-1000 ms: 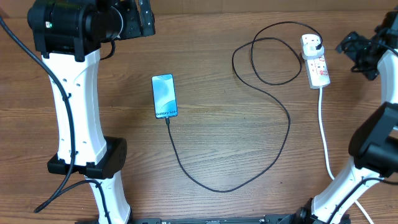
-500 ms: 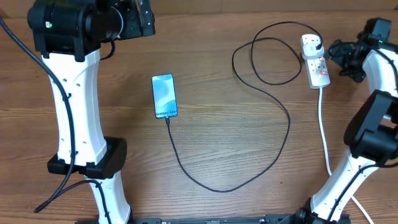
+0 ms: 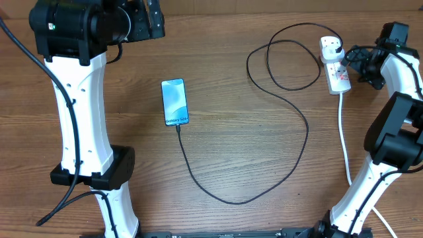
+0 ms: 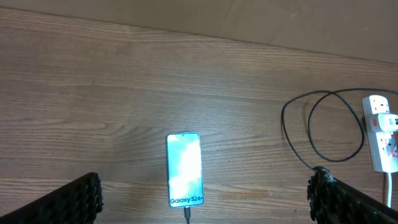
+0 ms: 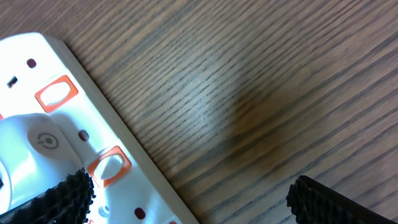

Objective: Plug charger to phone and switch on socket
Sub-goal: 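Move the right gripper over the power strip's orange switch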

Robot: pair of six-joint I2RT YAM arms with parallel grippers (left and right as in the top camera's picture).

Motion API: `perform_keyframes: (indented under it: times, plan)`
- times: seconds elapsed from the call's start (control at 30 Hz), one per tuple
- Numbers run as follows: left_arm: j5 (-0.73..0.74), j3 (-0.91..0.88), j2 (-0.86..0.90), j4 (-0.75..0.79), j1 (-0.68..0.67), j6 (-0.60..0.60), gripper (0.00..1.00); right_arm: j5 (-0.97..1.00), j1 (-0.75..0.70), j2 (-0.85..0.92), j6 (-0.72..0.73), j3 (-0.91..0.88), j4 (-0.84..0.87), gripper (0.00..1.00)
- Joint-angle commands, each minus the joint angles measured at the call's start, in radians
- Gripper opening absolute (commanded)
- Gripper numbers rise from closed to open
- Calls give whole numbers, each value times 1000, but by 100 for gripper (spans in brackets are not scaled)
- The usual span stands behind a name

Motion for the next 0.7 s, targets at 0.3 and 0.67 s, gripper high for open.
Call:
perform_keyframes:
  times: [0.3, 0.67]
  plan:
    - [0, 2, 7, -2, -1, 14, 99, 14, -2, 16, 19, 10, 31, 100]
    - [0, 2, 7, -2, -1, 14, 100, 13, -2, 16, 19, -39, 68, 100]
